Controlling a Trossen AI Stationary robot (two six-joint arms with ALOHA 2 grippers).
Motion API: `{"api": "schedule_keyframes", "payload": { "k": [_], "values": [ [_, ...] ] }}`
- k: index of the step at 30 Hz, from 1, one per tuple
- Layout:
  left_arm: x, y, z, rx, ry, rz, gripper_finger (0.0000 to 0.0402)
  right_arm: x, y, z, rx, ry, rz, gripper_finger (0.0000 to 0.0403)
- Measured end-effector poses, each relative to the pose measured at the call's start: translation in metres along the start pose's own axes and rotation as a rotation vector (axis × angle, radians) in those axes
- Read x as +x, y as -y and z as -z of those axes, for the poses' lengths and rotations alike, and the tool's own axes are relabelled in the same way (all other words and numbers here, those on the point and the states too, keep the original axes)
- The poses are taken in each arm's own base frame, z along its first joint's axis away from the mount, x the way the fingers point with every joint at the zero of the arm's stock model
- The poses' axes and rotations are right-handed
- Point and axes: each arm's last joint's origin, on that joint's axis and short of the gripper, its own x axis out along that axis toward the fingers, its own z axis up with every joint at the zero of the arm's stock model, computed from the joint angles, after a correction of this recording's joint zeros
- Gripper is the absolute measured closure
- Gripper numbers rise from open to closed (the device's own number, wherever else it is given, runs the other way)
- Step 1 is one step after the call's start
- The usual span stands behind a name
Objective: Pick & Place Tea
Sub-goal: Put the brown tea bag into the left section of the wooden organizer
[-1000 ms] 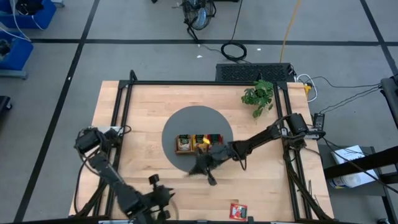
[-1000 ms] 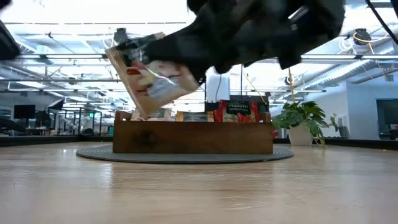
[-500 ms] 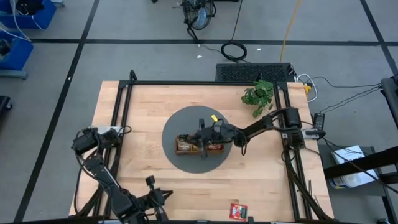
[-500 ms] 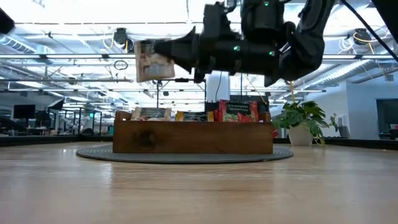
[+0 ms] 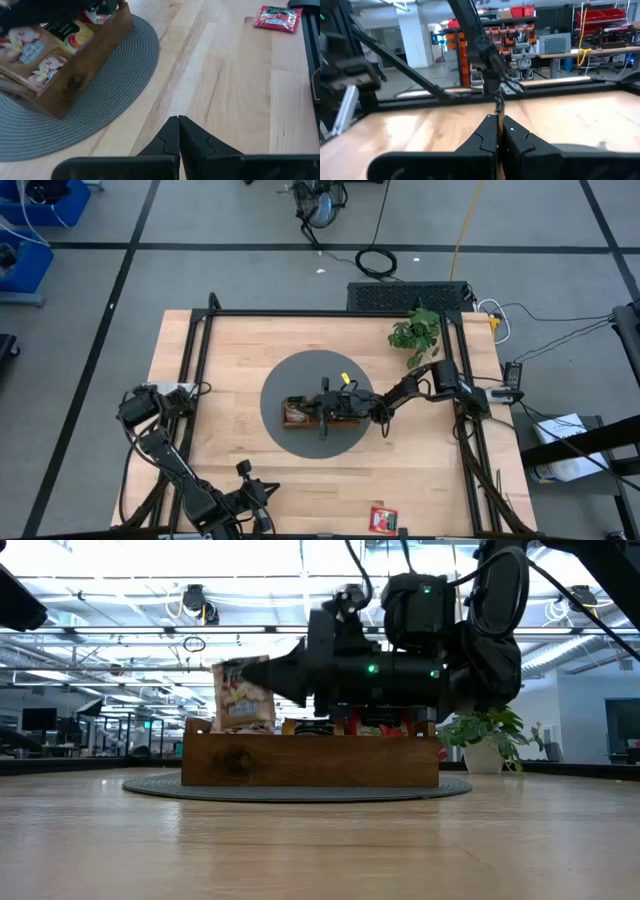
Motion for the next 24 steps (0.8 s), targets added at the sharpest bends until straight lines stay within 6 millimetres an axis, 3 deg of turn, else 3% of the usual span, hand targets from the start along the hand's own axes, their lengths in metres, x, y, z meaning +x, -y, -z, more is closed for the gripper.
{"api": "schedule_keyframes", "payload": {
  "k": [9, 15, 24],
  "values": [
    [0.001, 0.002, -0.002, 0.005, 0.006, 0.011, 0.0375, 0.007, 0.000, 0.008, -0.021, -0.096, 0.008, 0.0403],
    [0.001, 0.003, -0.002, 0.010, 0.011, 0.021, 0.0395, 0.006, 0.000, 0.013, -0.023, -0.144, 0.012, 0.0401],
    [0.003, 0.002, -0.004, 0.006, 0.009, 0.016, 0.0375, 0.006, 0.000, 0.012, -0.020, -0.131, 0.014, 0.0360]
  ]
}}
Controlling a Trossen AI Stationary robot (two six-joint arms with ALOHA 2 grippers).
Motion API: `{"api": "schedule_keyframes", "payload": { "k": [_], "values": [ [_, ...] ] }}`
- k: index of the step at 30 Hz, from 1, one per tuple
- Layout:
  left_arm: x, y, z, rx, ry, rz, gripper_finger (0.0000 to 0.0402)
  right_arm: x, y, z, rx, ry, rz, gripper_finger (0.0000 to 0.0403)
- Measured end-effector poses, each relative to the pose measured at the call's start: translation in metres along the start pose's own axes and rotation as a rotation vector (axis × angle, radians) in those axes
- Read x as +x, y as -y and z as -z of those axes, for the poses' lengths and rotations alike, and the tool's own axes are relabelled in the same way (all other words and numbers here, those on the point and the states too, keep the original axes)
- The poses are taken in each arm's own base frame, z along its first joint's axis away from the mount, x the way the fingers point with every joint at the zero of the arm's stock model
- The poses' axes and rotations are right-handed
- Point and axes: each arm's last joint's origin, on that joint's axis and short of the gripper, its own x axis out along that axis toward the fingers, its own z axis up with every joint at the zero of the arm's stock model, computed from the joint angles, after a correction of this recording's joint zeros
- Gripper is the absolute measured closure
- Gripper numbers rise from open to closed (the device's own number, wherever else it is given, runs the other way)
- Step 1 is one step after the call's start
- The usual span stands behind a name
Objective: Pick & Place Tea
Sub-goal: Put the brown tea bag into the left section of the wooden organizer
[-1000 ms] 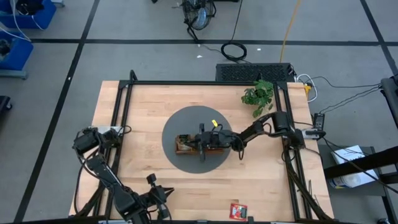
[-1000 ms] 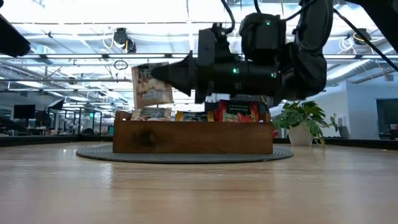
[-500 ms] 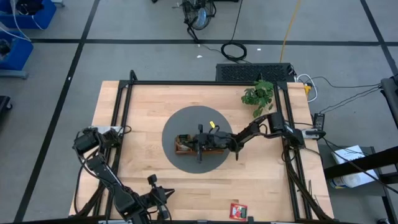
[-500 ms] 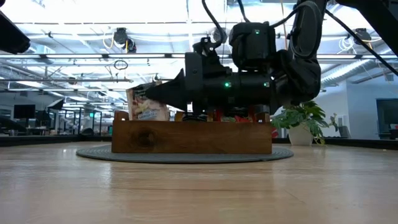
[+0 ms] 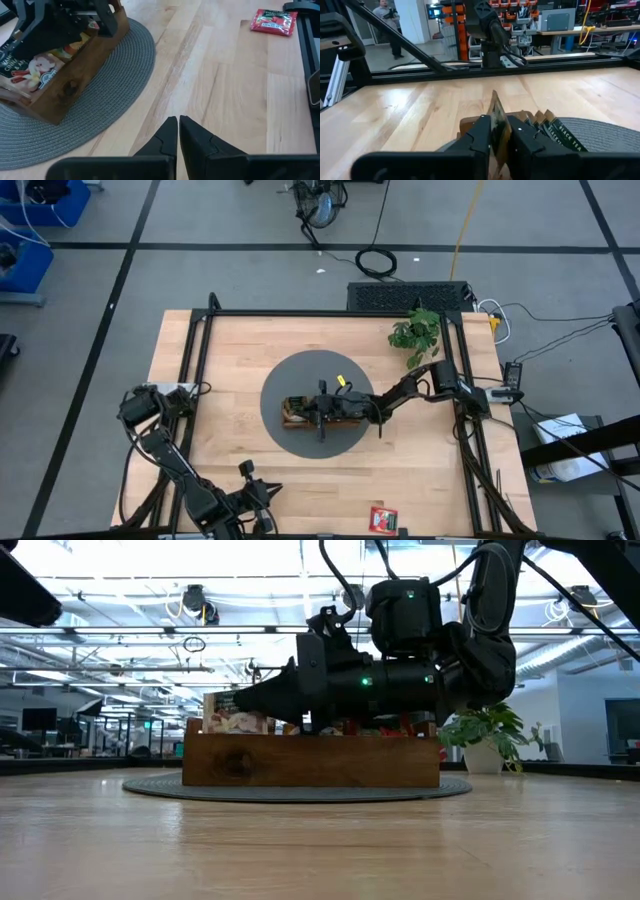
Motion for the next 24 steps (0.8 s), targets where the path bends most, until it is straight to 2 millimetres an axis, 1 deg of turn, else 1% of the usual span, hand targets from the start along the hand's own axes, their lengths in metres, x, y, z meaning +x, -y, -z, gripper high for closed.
{"api": "schedule_keyframes", "payload": {
  "k": [4, 9, 13, 15, 18, 21, 24],
  "values": [
    [0.001, 0.000, 0.000, 0.002, -0.001, -0.001, 0.0381, 0.000, -0.003, 0.000, -0.005, -0.001, -0.005, 0.0330],
    [0.001, 0.000, 0.000, 0.002, -0.003, 0.001, 0.0397, 0.000, -0.003, 0.000, -0.002, -0.001, -0.003, 0.0273],
    [0.001, 0.000, 0.000, 0.001, -0.003, 0.001, 0.0385, -0.001, -0.003, -0.002, -0.001, 0.027, 0.017, 0.0239],
    [0.001, 0.000, 0.000, 0.000, -0.004, 0.002, 0.0377, -0.001, -0.004, -0.007, -0.011, 0.046, 0.013, 0.0233],
    [0.001, 0.000, 0.000, -0.003, -0.005, 0.003, 0.0376, -0.001, -0.007, -0.018, -0.068, 0.057, 0.009, 0.0233],
    [0.001, 0.000, 0.000, -0.003, -0.005, 0.003, 0.0384, -0.002, -0.009, -0.026, -0.105, 0.037, 0.006, 0.0239],
    [0.001, 0.000, 0.000, -0.003, -0.005, 0.003, 0.0396, -0.003, -0.010, -0.029, -0.121, 0.003, 0.006, 0.0246]
  ]
}}
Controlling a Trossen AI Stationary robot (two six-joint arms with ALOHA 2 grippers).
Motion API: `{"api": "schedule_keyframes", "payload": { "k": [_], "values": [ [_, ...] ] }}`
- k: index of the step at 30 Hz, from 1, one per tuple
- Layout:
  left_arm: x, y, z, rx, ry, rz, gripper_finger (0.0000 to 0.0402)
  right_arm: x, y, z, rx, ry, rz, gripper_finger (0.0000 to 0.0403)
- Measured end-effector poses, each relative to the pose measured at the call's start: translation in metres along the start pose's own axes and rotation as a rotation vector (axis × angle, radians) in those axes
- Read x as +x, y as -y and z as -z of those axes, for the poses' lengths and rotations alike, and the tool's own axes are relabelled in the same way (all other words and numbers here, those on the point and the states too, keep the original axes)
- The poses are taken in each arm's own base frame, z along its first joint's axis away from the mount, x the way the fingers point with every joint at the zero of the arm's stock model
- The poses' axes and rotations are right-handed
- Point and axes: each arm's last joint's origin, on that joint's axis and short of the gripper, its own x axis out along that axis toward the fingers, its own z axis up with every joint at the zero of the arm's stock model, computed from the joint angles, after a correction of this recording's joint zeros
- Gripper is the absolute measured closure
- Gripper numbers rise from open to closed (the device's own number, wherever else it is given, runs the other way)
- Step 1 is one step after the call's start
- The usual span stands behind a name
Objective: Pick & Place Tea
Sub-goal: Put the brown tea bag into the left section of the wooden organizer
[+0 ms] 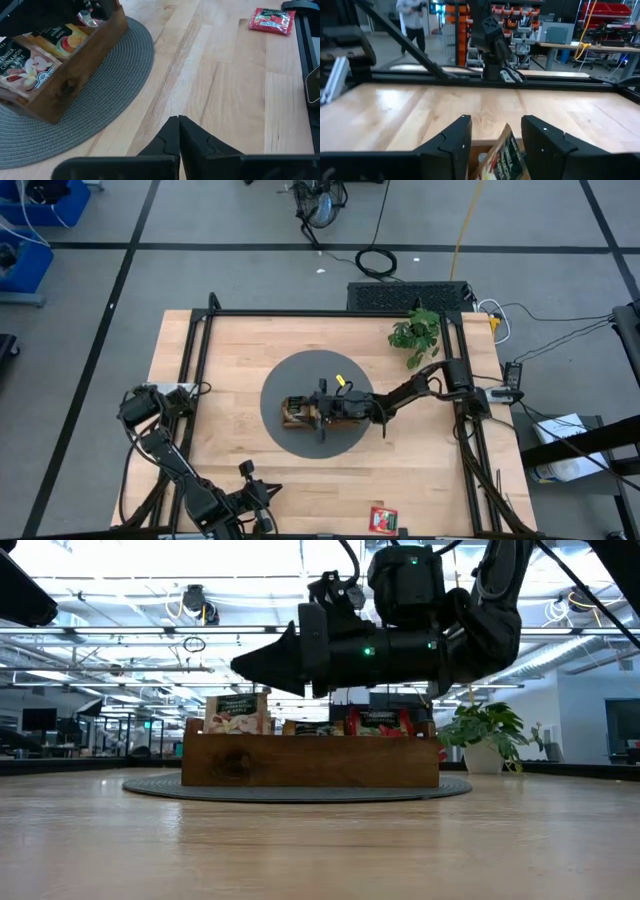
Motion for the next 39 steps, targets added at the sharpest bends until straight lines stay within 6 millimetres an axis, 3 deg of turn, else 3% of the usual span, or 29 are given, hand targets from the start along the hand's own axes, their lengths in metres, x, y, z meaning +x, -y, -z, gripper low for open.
{"api": "schedule_keyframes", "payload": {
  "k": [5, 11, 13, 25, 39],
  "values": [
    [0.002, -0.001, -0.001, -0.004, 0.000, -0.004, 0.0387, 0.000, 0.003, -0.004, -0.030, -0.040, -0.002, 0.0275],
    [0.007, -0.003, -0.004, -0.015, -0.001, -0.018, 0.0372, 0.003, 0.005, -0.005, -0.057, -0.055, -0.019, 0.0379],
    [0.008, -0.003, -0.005, -0.017, -0.001, -0.022, 0.0372, 0.006, 0.005, -0.009, -0.068, -0.041, -0.021, 0.0395],
    [0.009, -0.003, -0.005, -0.022, -0.017, -0.016, 0.0371, 0.016, 0.004, -0.003, -0.067, -0.231, -0.025, 0.0402],
    [0.009, -0.003, -0.005, -0.024, -0.019, -0.016, 0.0371, 0.010, -0.005, -0.002, 0.001, -0.192, 0.033, 0.0403]
  ]
}}
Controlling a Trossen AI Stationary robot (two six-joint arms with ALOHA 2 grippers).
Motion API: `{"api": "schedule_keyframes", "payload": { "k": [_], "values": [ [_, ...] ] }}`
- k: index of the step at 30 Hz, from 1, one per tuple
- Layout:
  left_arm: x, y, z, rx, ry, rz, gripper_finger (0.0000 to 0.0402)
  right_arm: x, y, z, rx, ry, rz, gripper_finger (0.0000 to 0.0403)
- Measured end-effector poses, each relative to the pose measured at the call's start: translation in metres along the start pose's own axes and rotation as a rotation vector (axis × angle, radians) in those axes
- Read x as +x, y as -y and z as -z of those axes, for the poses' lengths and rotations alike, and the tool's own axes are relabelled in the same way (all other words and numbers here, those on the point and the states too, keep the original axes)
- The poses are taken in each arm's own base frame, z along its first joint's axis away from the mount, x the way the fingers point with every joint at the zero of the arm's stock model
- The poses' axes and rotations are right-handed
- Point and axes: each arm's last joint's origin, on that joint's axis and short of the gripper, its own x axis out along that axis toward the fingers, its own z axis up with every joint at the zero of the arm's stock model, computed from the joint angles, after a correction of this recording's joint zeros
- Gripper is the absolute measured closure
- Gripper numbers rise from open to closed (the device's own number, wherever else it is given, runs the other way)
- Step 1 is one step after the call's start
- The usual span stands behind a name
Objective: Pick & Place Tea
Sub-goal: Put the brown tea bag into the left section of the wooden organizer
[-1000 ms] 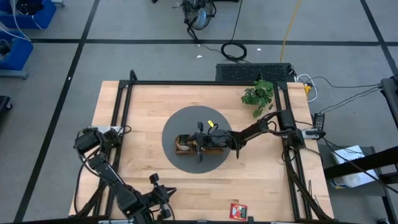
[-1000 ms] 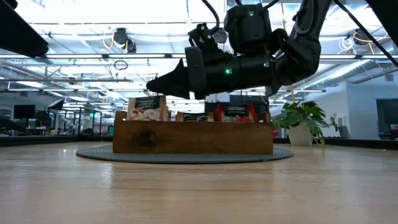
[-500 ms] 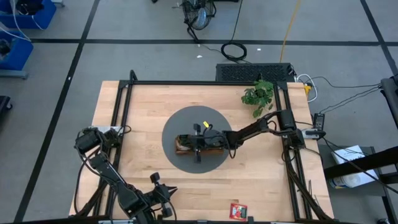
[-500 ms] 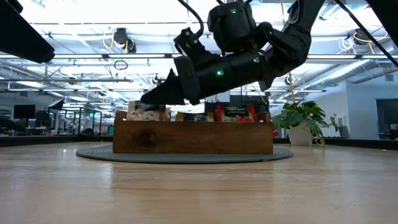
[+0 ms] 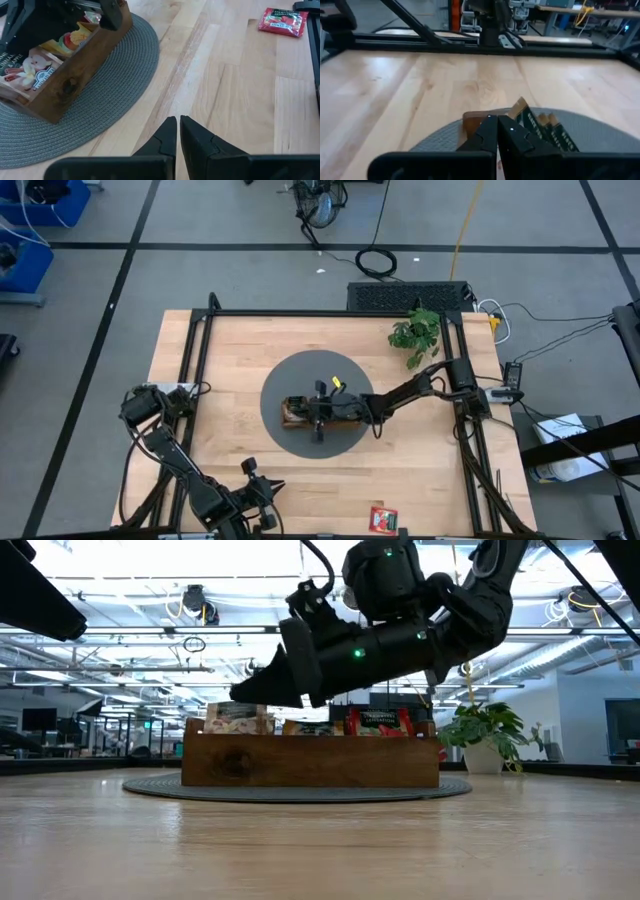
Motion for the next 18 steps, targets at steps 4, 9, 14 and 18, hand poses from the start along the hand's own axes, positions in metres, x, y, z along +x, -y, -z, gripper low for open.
{"api": "schedule_keyframes", "payload": {
  "k": [4, 9, 14, 18],
  "values": [
    [0.000, 0.000, 0.000, 0.001, 0.000, 0.001, 0.0371, -0.004, 0.001, 0.009, 0.009, -0.029, 0.012, 0.0403],
    [0.000, 0.000, 0.000, 0.001, 0.000, 0.001, 0.0371, -0.008, -0.003, 0.014, -0.006, -0.047, 0.019, 0.0403],
    [0.000, 0.000, 0.000, 0.000, 0.000, 0.001, 0.0371, -0.009, -0.010, 0.015, -0.061, -0.050, 0.015, 0.0403],
    [0.000, 0.000, 0.000, 0.000, 0.000, 0.001, 0.0371, -0.012, -0.016, 0.008, -0.137, -0.031, 0.047, 0.0403]
  ]
}}
